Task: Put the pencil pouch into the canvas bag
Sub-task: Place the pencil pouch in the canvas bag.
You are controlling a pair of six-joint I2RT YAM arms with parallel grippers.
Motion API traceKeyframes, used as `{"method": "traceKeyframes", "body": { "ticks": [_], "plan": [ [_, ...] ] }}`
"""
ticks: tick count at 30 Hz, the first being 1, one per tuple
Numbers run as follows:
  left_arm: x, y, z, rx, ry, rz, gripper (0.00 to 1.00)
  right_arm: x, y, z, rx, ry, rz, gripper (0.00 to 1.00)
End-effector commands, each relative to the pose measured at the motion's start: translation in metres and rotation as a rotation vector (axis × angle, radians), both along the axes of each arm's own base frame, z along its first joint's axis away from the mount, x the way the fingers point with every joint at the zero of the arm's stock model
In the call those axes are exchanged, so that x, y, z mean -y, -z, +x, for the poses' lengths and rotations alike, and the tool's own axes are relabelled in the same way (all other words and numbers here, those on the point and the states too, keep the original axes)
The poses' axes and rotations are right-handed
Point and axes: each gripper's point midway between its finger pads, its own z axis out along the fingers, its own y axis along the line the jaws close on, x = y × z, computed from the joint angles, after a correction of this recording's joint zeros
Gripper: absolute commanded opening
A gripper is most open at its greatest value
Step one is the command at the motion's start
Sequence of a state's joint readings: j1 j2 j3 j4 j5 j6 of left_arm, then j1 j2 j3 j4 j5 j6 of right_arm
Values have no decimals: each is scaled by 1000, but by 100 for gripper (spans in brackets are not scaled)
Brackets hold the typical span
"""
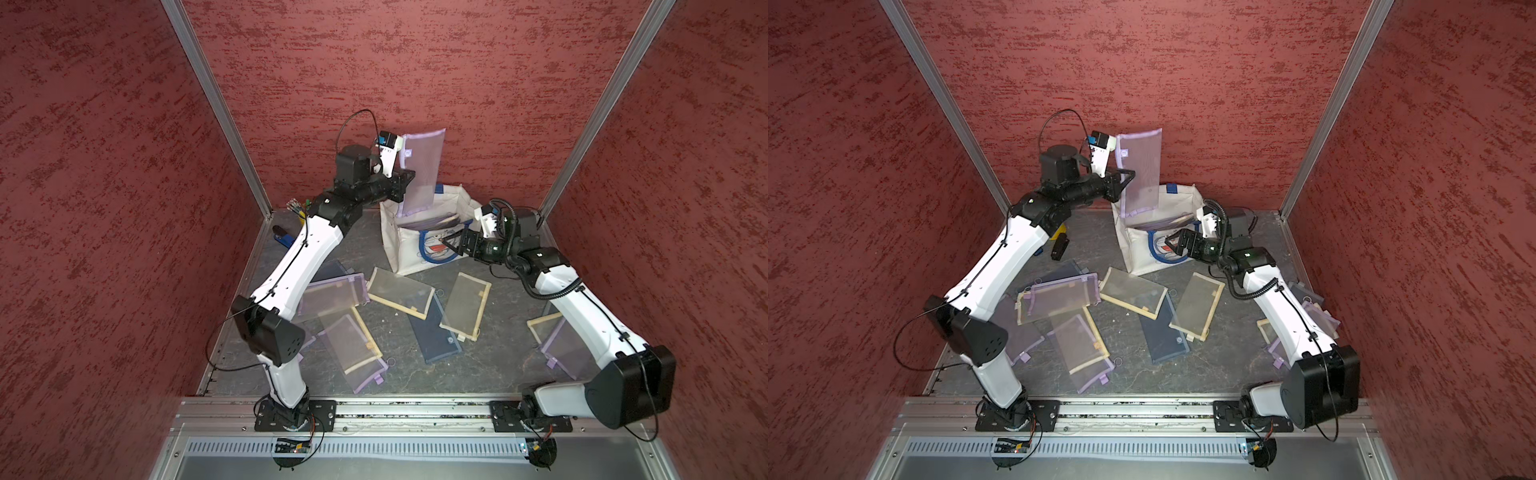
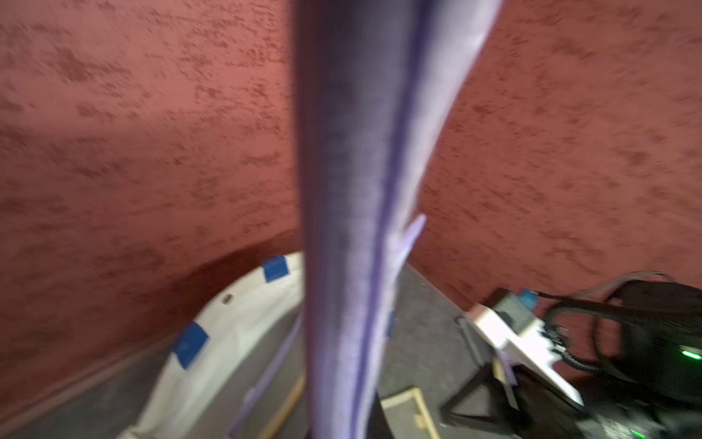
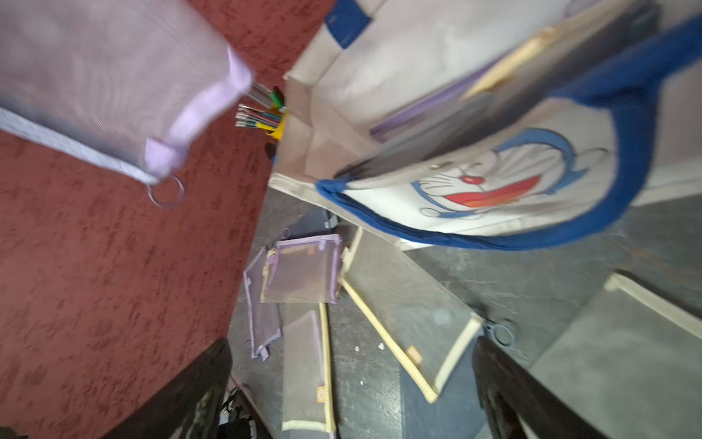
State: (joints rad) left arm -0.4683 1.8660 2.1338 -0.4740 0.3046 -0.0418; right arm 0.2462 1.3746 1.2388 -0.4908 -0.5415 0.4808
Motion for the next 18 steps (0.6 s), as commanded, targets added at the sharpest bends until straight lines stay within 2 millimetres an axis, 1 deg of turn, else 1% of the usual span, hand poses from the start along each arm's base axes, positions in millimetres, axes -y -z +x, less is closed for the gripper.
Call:
{"method": "traceKeyframes", "body": {
  "ticks": [1, 3, 5, 7, 9, 14, 18],
  "plan": [
    [-6, 57, 47, 8, -133, 298, 0, 20, 6, -7, -18, 48, -108, 99],
    [3, 61, 70, 56, -159, 344, 0, 24, 8, -9, -25, 56, -120, 99],
    [12, 72, 85, 90, -171, 388, 0, 28, 11, -12, -35, 68, -138, 99],
    [21, 87, 93, 104, -171, 425, 0, 33, 13, -15, -42, 80, -150, 99],
    [32, 105, 93, 100, -145, 459, 0, 37, 14, -17, -47, 95, -161, 99],
    [54, 152, 86, 83, -93, 573, 0, 47, 18, -21, -58, 117, -171, 99],
    [64, 179, 84, 73, -81, 652, 0, 49, 19, -19, -64, 125, -169, 99]
  ]
}}
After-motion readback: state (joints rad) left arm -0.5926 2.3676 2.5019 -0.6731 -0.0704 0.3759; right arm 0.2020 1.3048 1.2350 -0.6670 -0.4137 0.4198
